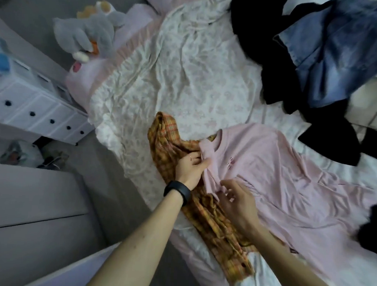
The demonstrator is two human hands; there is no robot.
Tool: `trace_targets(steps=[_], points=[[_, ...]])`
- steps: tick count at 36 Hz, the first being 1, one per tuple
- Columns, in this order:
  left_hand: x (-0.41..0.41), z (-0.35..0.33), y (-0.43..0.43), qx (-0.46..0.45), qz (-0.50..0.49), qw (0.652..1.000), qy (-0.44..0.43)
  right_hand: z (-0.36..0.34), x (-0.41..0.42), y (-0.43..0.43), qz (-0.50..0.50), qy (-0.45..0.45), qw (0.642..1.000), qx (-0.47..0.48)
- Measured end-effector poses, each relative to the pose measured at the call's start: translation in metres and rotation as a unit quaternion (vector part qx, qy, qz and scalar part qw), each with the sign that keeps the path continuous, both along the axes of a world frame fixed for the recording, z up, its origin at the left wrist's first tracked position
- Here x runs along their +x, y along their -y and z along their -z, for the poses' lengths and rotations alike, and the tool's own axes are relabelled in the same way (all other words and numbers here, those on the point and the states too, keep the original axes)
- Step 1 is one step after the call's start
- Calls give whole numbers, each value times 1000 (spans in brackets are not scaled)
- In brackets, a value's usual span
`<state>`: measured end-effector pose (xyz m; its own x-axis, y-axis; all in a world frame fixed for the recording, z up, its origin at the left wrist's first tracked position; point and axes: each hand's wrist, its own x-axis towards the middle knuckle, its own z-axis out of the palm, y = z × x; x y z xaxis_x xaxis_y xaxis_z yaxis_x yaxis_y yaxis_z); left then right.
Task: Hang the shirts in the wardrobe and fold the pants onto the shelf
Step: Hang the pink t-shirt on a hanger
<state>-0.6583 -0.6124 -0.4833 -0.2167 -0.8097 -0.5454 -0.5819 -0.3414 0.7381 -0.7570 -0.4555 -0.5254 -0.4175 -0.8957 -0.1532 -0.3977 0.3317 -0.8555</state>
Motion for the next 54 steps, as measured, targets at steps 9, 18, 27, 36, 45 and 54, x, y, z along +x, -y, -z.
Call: trace_targets(steps=[9,18,27,36,45,54], points=[[6,-30,-155,-47,133,989,38,-70,-2,-94,183,227,954,72],[41,-64,-208,3,214,977,3,-104,0,-120,147,118,967,173],[45,-112,-150,-94,319,940,75,-138,6,-166,23,-123,983,134],[-37,-111,-191,-84,569,802,160,-187,28,-234,-63,-198,970,124],[-35,-89,-241,-140,703,629,299,-194,49,-292,-39,-167,970,170],[-1,-134,-154,-185,449,849,207,-206,16,-272,35,-137,976,165]])
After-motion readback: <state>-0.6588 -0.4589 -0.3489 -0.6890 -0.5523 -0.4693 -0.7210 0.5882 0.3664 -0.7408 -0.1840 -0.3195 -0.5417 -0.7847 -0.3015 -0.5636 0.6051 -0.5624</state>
